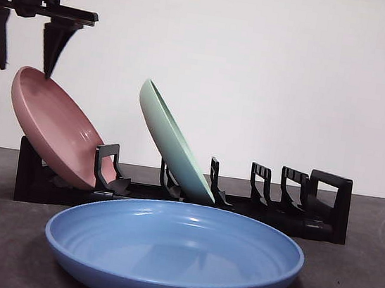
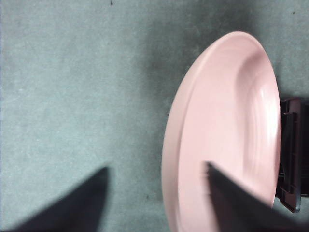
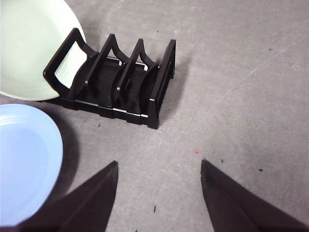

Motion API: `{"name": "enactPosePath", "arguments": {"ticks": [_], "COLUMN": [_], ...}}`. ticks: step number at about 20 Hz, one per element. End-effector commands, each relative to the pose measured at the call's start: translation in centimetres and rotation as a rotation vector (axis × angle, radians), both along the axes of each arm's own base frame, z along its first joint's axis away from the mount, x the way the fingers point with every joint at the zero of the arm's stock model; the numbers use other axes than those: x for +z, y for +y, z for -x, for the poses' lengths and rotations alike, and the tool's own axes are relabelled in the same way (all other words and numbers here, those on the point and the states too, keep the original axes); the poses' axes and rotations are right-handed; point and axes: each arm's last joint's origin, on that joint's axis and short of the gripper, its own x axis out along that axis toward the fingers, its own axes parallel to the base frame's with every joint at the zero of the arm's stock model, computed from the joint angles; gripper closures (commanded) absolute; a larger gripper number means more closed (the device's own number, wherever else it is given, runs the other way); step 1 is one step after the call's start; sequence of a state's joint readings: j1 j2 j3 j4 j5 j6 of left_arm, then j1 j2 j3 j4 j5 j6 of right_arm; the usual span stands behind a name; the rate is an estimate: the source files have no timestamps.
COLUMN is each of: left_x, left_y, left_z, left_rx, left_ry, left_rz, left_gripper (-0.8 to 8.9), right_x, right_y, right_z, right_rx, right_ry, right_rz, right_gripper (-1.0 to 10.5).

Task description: Place the plate

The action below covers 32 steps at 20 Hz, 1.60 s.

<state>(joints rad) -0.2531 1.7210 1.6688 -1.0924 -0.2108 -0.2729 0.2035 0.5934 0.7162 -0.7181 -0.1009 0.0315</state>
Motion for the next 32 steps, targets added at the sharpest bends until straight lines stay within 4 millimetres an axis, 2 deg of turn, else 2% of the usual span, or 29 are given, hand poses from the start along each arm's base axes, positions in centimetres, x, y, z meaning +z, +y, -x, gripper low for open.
{"name": "enactPosePath", "arguments": {"ticks": [1,5,8,14,17,25,32], "left_x": [0.5,0.5,0.5,0.7,2.2,8.5,10.2], "left_y": [-0.2,-0.2,-0.2,-0.2,-0.1,0.7,1.2], "left_z": [-0.4,-0.5,-0.5,-0.5,-0.2,1.9,3.6], "left_rx": [-0.009,-0.009,-0.013,-0.045,-0.059,-0.065,-0.069], "left_ry": [-0.025,-0.029,-0.031,-0.029,-0.041,-0.096,-0.089], "left_rz": [-0.005,-0.004,-0.005,-0.022,-0.042,-0.124,-0.127], "left_gripper": [6.84,6.94,8.06,8.06,8.06,8.06,8.06], "right_x": [0.1,0.1,0.1,-0.1,-0.2,-0.2,-0.1], "right_y": [0.0,0.0,0.0,0.0,0.0,-0.1,-0.1], "right_z": [-0.1,-0.1,-0.1,0.0,0.1,0.4,0.5], "right_rx": [-0.006,-0.006,-0.006,-0.006,-0.006,-0.006,-0.006], "right_ry": [-0.002,-0.002,-0.001,0.017,0.027,0.028,0.027], "right_rz": [-0.005,-0.005,-0.006,-0.002,0.0,0.0,0.0], "right_gripper": [6.8,6.8,6.8,6.8,6.8,6.8,6.8]}}
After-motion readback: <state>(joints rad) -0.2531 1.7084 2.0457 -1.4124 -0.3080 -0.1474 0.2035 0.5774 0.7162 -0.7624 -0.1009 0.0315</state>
